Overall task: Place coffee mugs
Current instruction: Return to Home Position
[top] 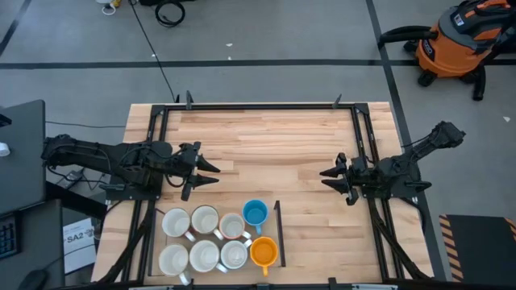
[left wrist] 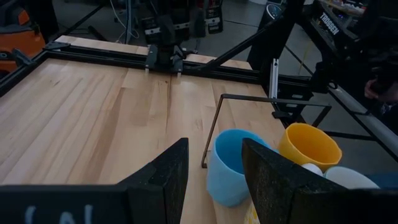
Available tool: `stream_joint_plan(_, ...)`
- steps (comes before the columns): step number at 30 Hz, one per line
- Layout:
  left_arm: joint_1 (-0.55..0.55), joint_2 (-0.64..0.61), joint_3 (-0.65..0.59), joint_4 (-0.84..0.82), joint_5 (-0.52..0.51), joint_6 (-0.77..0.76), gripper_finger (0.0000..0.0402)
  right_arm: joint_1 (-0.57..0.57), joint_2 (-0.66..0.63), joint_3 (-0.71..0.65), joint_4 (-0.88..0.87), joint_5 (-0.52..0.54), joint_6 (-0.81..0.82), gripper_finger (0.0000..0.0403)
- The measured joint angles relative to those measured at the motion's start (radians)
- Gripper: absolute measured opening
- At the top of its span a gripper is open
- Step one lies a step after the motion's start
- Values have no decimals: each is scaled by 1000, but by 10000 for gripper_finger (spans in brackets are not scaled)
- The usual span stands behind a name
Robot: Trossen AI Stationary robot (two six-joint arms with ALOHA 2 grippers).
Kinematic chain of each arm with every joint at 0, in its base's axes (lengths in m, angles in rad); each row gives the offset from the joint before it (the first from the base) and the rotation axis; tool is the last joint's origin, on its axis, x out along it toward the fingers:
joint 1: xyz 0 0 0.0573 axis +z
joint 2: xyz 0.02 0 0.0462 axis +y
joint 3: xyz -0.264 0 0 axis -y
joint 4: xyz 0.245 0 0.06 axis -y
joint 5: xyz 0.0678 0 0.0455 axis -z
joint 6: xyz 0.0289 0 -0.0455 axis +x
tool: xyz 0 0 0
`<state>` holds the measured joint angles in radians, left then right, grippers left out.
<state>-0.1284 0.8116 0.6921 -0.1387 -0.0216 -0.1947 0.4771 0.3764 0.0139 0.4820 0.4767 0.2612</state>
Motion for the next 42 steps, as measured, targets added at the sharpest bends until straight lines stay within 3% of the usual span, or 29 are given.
stream_joint_plan(6, 0, 0, 0, 0, 0, 0, 156, -80, 65, -7, 65, -12, -25, 147)
stream_joint_plan(11, 0, 0, 0, 0, 0, 0, 156, -157, 146, -7, 175, -55, -139, 147)
stream_joint_plan(20, 0, 0, 0, 0, 0, 36, 156, -263, 153, -7, 156, -79, -217, 147)
stream_joint_plan(31, 0, 0, 0, 0, 0, 76, 156, -429, 143, -7, -31, -212, -177, 147)
stream_joint_plan(38, 0, 0, 0, 0, 0, 76, 156, -503, 55, -7, -125, -342, -141, 147)
stream_joint_plan(42, 0, 0, 0, 0, 0, 76, 156, -525, -20, -7, -186, -352, -121, 147)
